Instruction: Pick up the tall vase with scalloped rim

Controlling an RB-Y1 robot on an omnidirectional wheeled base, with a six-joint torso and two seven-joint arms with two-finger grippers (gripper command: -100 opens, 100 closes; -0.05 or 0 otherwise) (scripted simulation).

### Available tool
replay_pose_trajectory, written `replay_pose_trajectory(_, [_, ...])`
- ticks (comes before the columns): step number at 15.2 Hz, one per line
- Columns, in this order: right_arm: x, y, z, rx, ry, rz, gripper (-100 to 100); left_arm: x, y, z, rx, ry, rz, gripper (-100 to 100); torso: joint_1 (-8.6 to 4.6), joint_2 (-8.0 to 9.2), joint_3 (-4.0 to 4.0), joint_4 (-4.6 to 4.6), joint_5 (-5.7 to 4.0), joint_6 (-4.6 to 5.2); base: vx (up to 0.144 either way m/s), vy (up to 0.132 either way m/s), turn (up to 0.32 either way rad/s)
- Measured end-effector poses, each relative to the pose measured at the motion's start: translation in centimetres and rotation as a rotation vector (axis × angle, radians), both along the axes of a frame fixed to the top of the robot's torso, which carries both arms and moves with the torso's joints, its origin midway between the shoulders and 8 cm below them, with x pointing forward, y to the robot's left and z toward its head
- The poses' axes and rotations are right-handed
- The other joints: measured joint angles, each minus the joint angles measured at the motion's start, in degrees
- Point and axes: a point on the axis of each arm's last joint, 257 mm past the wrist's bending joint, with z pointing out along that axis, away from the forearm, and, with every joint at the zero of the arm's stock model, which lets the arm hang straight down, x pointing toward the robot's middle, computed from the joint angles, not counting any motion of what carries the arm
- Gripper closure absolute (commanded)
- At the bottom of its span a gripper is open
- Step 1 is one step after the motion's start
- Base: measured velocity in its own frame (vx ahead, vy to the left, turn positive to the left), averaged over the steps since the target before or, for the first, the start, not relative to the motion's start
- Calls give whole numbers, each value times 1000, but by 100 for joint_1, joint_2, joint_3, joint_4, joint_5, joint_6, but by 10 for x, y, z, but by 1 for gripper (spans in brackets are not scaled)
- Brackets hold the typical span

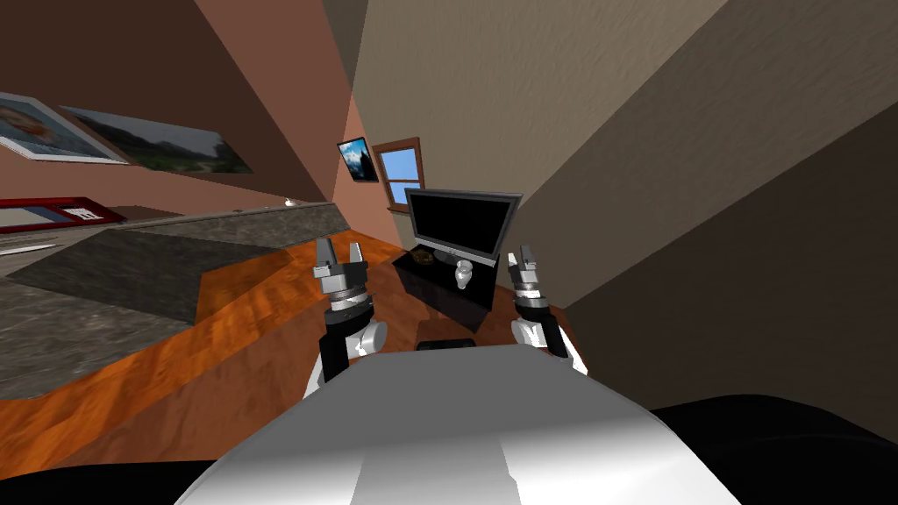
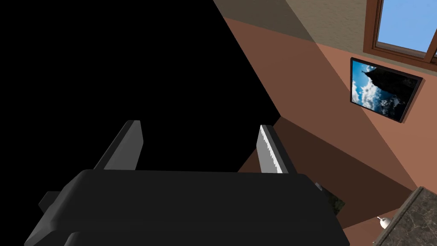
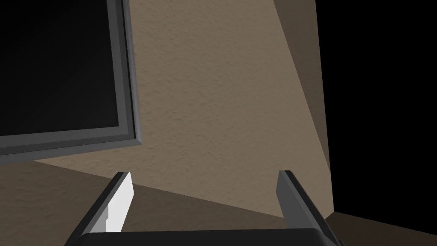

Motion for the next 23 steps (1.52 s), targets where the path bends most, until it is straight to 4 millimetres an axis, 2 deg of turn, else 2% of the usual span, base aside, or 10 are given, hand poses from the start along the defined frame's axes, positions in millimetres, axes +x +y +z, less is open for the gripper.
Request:
replay_pose_trajectory(11, [21,17,-54,-205,187,78,-100,0,0,0,0,0,0,0,10,-9,-5,-2,2,0,54,50,44])
replay_pose_trajectory(17, [32,15,-85,-310,281,104,-100,0,0,0,0,0,0,0,4,-5,-3,-1,1,0,53,49,53])
replay_pose_trajectory(23, [39,12,-128,-444,409,129,-100,0,0,0,0,0,0,0,12,-11,-6,-3,3,-1,70,65,57])
